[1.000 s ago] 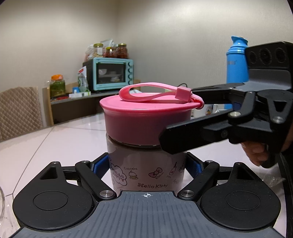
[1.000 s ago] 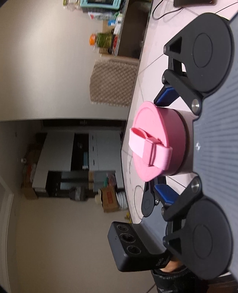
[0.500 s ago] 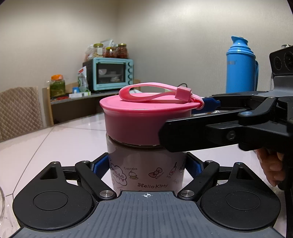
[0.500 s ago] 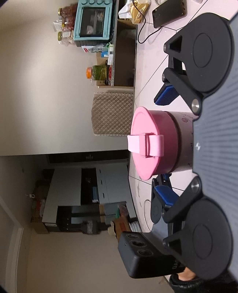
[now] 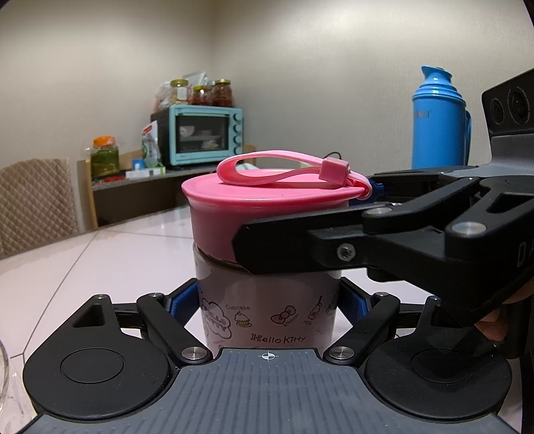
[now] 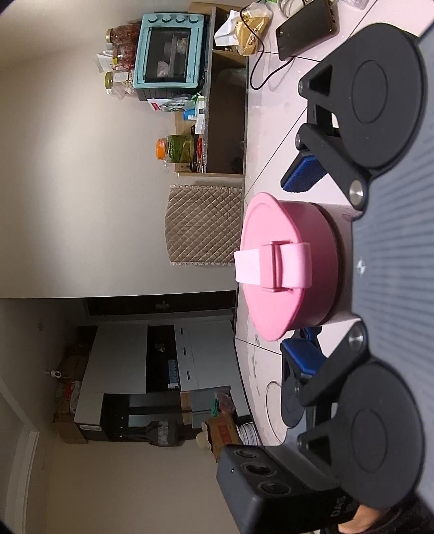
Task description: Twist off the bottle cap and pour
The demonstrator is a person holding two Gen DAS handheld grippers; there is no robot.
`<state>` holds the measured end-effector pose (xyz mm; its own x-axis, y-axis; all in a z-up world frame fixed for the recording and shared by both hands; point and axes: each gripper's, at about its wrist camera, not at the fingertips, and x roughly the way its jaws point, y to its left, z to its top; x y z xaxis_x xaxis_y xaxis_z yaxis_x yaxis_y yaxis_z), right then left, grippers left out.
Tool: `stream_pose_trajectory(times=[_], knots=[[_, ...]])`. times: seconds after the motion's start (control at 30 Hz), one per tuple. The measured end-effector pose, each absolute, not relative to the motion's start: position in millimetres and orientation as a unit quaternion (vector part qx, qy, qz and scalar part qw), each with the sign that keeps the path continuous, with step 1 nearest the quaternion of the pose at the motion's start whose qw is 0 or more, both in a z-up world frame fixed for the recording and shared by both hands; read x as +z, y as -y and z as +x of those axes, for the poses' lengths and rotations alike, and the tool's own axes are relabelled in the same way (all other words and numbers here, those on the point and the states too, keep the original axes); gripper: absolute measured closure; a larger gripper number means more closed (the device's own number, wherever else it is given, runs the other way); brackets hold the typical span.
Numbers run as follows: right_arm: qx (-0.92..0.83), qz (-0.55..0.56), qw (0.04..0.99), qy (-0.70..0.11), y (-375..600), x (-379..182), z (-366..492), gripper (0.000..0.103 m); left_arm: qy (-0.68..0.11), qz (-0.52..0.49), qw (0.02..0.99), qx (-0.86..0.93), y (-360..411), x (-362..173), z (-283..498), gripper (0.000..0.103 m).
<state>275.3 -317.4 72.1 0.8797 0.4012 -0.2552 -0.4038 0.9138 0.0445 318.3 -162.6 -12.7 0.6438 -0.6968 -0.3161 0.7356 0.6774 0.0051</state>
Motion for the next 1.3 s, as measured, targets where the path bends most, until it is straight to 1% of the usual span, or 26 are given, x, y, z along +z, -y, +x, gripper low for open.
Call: stream_pose_trajectory(times=[0.23, 0.37, 0.63, 1.0, 1.3], knots=[[0.201, -0.003, 0.971, -0.133, 312.8, 72.1, 275.9, 0.009, -0.146, 0.067, 0.904, -0.396, 163.0, -12.8, 318.0, 0.014], [0.2, -0.009, 0.971, -0.134, 310.4, 70.8, 276.3, 0.017, -0.146, 0.066, 0.904, -0.396, 163.1, -12.7, 317.9, 0.014], [0.231, -0.021, 0.963, -0.134, 317.5, 70.9, 279.3, 0.018, -0.146, 0.066, 0.904, -0.396, 163.6, -12.6, 317.0, 0.014], [0.398, -0.044, 0.906, -0.138, 359.5, 76.5, 312.2, 0.018, -0.146, 0.066, 0.904, -0.396, 163.6, -12.3, 317.7, 0.014], [0.439, -0.053, 0.886, -0.139, 364.2, 84.9, 320.6, 0.018, -0.146, 0.066, 0.904, -0.396, 163.6, -12.1, 317.0, 0.014]])
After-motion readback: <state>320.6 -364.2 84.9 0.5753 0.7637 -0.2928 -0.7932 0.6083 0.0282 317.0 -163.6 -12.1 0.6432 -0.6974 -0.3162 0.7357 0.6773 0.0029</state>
